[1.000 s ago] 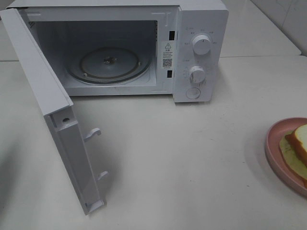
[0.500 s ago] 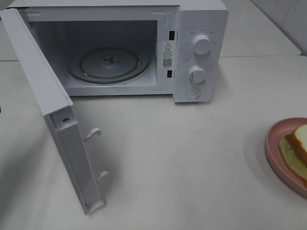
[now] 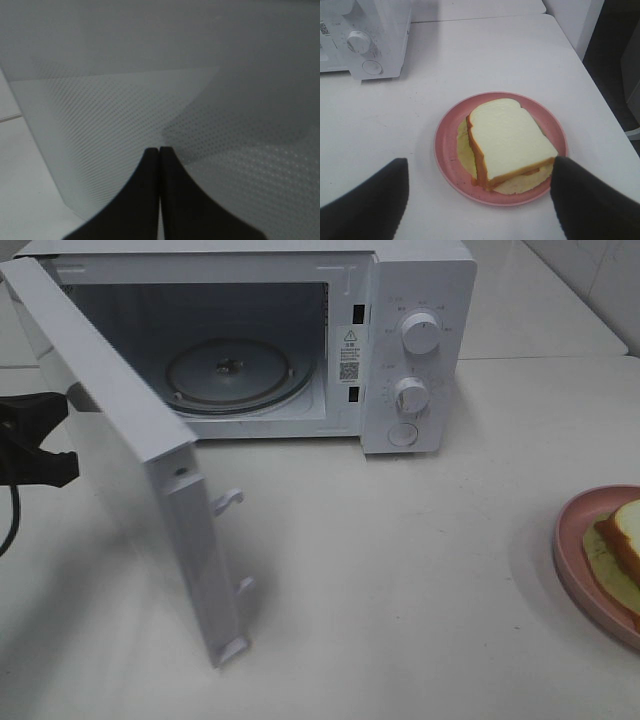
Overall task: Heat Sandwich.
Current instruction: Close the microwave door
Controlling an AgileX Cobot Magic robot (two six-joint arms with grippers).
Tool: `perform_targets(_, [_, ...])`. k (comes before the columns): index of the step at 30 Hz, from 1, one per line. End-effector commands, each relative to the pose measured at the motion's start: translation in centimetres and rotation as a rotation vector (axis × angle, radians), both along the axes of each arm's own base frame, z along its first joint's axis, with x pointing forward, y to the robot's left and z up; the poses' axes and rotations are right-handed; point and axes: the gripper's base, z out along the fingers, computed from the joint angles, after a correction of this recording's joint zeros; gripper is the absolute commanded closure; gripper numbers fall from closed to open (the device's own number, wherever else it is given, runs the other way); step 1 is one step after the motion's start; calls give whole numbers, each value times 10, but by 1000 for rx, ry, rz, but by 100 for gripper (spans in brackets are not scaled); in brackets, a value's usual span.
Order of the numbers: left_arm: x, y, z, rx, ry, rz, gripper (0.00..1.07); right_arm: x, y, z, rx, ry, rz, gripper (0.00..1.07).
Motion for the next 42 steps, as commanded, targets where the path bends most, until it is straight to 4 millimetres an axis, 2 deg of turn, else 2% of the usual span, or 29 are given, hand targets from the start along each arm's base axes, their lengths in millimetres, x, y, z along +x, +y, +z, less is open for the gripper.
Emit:
perform_targets(1, [9,-20,1,-21,-32,-26,107,-4,0,0,-17,-33,2,31])
perform_targets(12, [23,-59,-1,-44,-43,1,107,-4,0,0,-17,-33,2,31])
perform_targets(15, [31,-79,-1,-45,-52,9,107,-4,0,0,-17,-33,2,31])
perform_targets(17, [33,-83,-1,-47,-58,10,107,-4,0,0,-17,-33,2,31])
perform_targets(25, [53,-126,-1,-101,-60,-6,107,-4,0,0,-17,-33,2,31])
perform_targets(33, [73,-154,-4,-98,-63,0,107,-4,0,0,-17,-33,2,31])
perform_targets(42, [94,-173,-5,-99,-55,30,107,-4,0,0,-17,-33,2,31])
